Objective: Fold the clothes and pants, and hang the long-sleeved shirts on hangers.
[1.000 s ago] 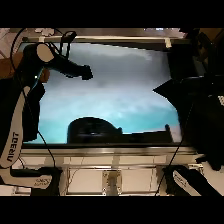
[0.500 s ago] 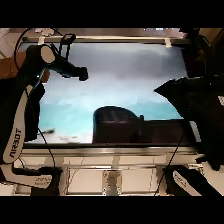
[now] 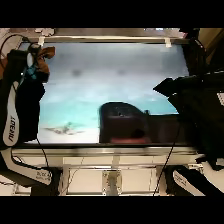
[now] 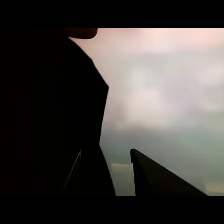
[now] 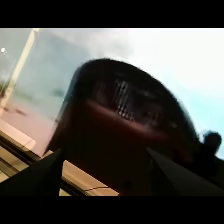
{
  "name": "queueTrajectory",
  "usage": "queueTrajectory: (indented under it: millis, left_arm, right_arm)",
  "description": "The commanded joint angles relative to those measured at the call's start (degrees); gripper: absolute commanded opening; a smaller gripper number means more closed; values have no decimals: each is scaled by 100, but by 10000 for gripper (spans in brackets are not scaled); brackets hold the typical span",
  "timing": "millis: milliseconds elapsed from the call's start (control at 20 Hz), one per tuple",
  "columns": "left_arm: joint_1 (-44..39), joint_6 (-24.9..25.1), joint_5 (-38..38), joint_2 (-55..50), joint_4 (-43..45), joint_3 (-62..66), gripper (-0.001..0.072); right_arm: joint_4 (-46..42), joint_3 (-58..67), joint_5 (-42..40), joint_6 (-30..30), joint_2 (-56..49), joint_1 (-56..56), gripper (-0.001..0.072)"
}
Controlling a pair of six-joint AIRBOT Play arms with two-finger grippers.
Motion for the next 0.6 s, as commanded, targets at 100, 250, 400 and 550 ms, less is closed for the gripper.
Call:
queueTrajectory:
  millis: [100,250,400,550]
  left_arm:
    - [1786,-883,-127,-240,-299,0,557]
    - [2898,-942,-356,-243,-1353,-2,557]
    - [3840,-940,-184,-254,-2761,-2,557]
    - [4424,-933,-74,-273,-3067,-2,557]
  right_arm:
    - [-26,-2,-50,26,-313,7,558]
    - [-26,-2,-50,28,-382,7,558]
    - [-20,-2,-55,107,-380,7,558]
    - [-22,-2,-55,372,-380,7,558]
